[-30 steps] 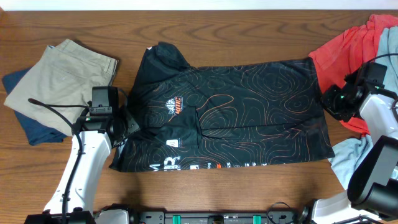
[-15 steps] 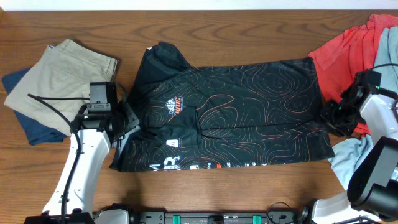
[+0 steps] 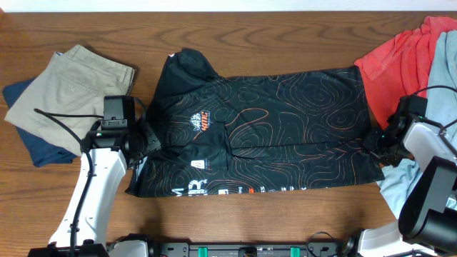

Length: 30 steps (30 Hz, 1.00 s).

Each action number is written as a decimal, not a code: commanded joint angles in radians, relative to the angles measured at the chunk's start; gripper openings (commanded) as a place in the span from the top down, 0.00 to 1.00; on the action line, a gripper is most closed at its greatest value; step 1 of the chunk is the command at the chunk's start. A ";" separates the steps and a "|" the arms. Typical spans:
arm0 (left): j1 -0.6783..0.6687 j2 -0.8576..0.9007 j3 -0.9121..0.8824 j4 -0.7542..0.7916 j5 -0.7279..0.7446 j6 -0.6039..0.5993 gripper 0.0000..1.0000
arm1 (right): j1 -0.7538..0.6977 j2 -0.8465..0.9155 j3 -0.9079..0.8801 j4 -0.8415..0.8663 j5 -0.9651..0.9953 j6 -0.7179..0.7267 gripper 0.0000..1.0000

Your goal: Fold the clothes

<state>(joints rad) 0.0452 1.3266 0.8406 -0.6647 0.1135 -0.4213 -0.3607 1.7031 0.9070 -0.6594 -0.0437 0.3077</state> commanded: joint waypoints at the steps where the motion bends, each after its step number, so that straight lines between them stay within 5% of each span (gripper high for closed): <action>1: 0.003 -0.008 0.024 -0.005 0.007 0.010 0.90 | 0.005 -0.010 -0.023 0.017 0.005 0.003 0.69; 10: 0.003 -0.008 0.024 -0.008 0.007 0.010 0.90 | 0.005 -0.010 -0.013 0.016 0.005 0.002 0.93; 25: 0.003 -0.008 0.024 -0.012 0.007 0.010 0.90 | 0.005 -0.010 0.042 -0.029 0.006 0.002 0.85; 30: 0.003 -0.008 0.024 -0.012 0.007 0.010 0.90 | 0.005 -0.010 0.042 -0.028 0.006 0.002 0.97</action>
<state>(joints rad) 0.0452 1.3266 0.8406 -0.6735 0.1211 -0.4210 -0.3607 1.6997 0.9314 -0.6872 -0.0368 0.3023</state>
